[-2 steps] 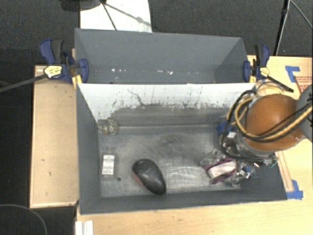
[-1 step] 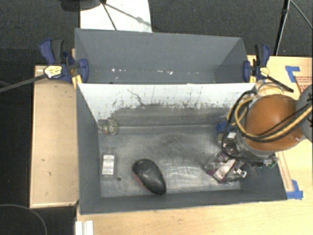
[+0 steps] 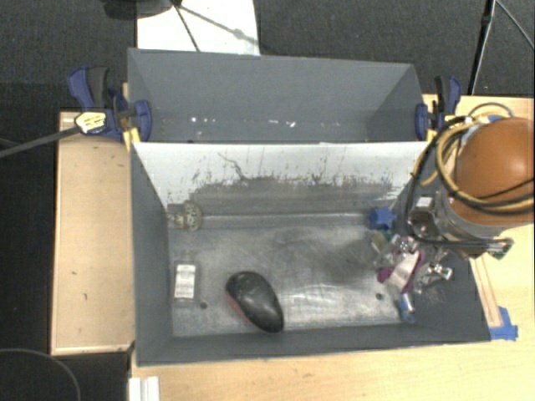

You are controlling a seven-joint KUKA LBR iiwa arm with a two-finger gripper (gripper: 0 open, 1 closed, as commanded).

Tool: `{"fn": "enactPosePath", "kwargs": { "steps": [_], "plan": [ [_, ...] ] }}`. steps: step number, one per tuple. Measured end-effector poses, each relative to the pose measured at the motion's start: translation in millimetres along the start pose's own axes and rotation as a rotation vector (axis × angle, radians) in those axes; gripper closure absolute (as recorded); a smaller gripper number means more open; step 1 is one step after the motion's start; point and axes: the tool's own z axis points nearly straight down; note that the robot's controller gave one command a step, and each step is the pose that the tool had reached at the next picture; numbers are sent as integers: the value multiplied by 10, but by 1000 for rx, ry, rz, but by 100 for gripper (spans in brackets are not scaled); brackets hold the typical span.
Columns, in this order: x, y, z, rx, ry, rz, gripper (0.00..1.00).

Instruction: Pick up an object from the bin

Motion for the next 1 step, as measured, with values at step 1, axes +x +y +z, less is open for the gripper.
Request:
{"fn": "enactPosePath", "kwargs": {
  "steps": [1],
  "plan": [
    [77, -46, -615, 0, 1, -38, 100]
  ]
}}
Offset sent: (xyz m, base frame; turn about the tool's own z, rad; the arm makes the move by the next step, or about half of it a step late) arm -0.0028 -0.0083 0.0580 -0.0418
